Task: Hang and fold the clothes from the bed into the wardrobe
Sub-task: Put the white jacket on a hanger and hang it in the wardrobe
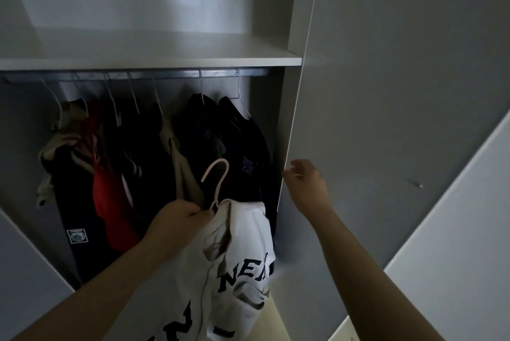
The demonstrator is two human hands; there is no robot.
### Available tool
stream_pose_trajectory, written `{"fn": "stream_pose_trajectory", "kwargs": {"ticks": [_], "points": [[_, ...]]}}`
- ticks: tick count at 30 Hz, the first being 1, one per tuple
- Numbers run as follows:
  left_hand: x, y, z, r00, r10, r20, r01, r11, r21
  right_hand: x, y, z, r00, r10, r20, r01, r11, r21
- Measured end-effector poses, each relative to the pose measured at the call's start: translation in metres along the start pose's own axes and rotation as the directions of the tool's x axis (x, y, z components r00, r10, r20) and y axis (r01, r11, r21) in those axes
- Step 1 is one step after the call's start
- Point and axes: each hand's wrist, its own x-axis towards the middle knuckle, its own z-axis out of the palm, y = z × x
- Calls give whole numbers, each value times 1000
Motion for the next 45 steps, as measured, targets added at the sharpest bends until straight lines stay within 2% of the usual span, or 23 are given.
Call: {"fn": "stream_pose_trajectory", "kwargs": {"ticks": [8,11,19,32,36,41,45], "points": [[-74,40,52,996,-83,-13,82,996,-38,-48,40,-66,999,-1,41,-6,986,169],[-95,57,73,997,-81,-17,81,997,4,-62,54,-96,1000,9,29,-14,986,164],[-138,75,96,992,-121,-31,118,990,-79,-94,64,-143,997,-82,12,80,991,106],[-182,83,113,998,44,53,-42,998,-36,-163,81,-186,995,-41,-87,46,998,52],[-193,78,126,996,54,68,-54,999,-1,-168,87,-203,995,-26,-93,29,999,37],[-204,88,134,995,66,75,-70,997,42,-144,94,-223,996,-21,-92,27,997,66],[-214,107,137,994,91,58,-97,990,106,-97,91,-236,999,-24,-30,26,995,98]]}}
